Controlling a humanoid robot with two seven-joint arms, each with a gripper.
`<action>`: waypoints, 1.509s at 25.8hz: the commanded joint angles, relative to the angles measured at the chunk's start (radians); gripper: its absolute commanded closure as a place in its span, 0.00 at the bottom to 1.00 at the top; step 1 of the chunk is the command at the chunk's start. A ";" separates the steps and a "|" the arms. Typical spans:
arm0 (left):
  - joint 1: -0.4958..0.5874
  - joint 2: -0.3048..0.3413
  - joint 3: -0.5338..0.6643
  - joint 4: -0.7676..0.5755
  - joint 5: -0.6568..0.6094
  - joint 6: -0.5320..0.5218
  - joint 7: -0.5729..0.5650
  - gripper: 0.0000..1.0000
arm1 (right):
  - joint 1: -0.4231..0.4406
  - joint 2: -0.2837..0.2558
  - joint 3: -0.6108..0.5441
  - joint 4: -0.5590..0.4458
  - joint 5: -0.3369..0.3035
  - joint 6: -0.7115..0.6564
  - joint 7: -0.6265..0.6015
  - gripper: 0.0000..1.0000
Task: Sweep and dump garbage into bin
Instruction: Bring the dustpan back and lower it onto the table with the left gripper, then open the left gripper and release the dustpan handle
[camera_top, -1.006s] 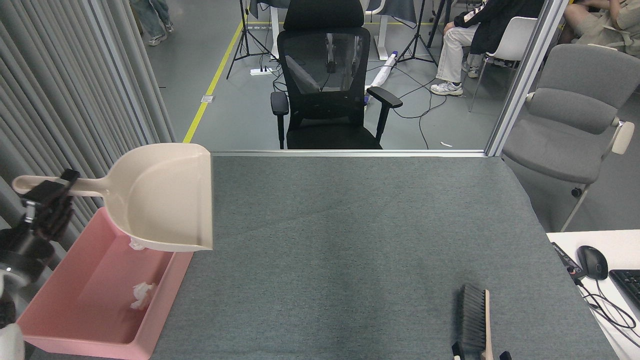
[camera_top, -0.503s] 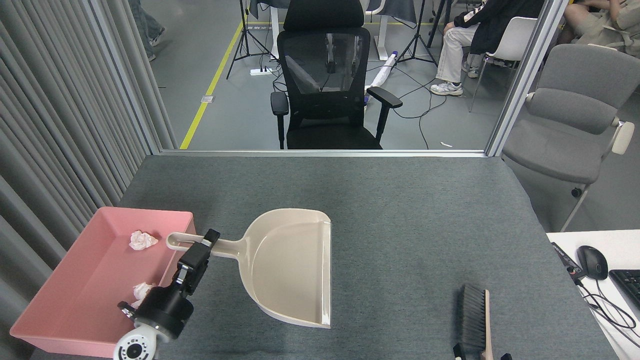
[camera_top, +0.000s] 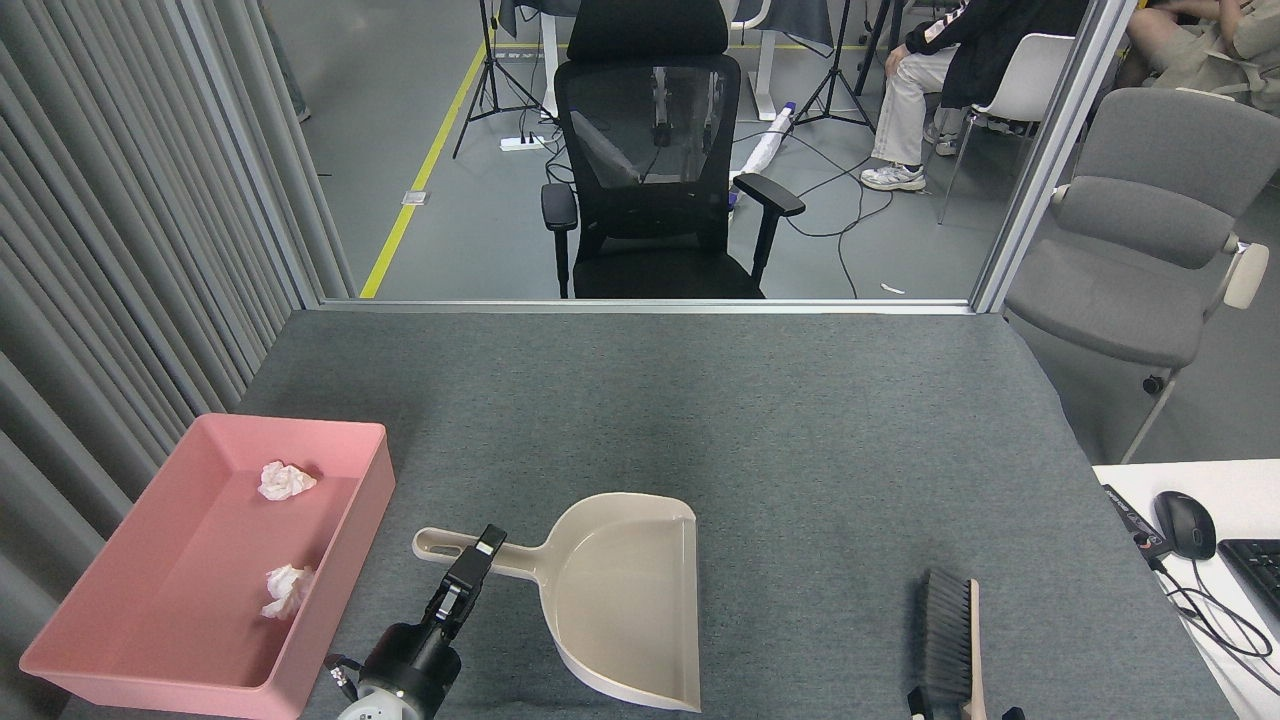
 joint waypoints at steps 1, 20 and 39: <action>-0.037 -0.018 0.001 0.068 -0.002 -0.017 0.020 0.88 | -0.001 0.000 0.000 -0.001 -0.002 -0.001 0.000 0.00; -0.177 0.015 0.012 0.300 -0.057 -0.101 0.072 0.75 | 0.010 -0.005 -0.003 -0.001 -0.006 -0.001 -0.002 0.00; -0.101 0.069 0.013 0.217 -0.065 0.002 0.077 0.05 | 0.019 -0.003 -0.021 -0.004 -0.006 -0.004 -0.002 0.00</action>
